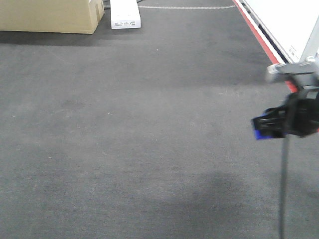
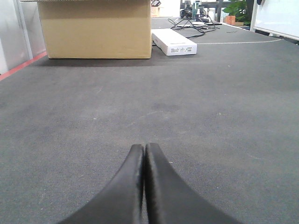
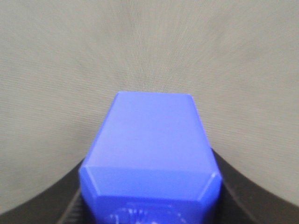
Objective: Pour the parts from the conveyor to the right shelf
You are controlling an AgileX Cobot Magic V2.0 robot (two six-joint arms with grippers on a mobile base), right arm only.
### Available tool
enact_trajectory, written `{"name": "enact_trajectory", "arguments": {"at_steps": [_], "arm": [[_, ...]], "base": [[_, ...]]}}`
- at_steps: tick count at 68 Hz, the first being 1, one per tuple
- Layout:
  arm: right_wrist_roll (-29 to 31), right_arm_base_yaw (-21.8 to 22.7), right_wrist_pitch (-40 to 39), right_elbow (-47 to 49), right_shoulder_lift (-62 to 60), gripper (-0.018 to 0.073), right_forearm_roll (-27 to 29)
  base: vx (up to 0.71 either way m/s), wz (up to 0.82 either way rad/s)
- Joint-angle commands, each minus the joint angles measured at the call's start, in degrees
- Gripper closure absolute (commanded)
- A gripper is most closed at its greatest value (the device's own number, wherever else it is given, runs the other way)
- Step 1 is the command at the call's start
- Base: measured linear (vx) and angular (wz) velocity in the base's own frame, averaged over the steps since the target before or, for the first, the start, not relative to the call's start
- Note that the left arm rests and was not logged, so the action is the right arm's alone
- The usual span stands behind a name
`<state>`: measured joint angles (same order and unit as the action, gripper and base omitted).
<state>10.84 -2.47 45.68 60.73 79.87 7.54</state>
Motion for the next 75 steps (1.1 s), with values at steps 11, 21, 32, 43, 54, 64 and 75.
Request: {"name": "enact_trajectory", "arguments": {"at_steps": [11, 21, 32, 43, 54, 64, 75], "arm": [[-0.09, 0.02, -14.71, -9.14, -25.56, 0.0566, 1.21], [-0.2, 0.02, -21.33, -15.12, -39.34, 0.0566, 0.99], [-0.32, 0.02, -26.02, -23.51, -50.47, 0.0566, 0.5], [-0.32, 0.02, -32.1, -32.06, -55.25, 0.0566, 0.5], [-0.25, 0.02, -39.98, -39.12, -54.29, 0.0565, 0.34], [-0.3, 0.02, -42.12, -41.06, -53.98, 0.0565, 0.76], [-0.25, 0.02, -41.59, -41.06, -53.98, 0.0565, 0.68]], "base": [[0.0, 0.0], [0.0, 0.0], [0.0, 0.0], [0.0, 0.0], [0.0, 0.0], [0.0, 0.0], [0.0, 0.0]]}}
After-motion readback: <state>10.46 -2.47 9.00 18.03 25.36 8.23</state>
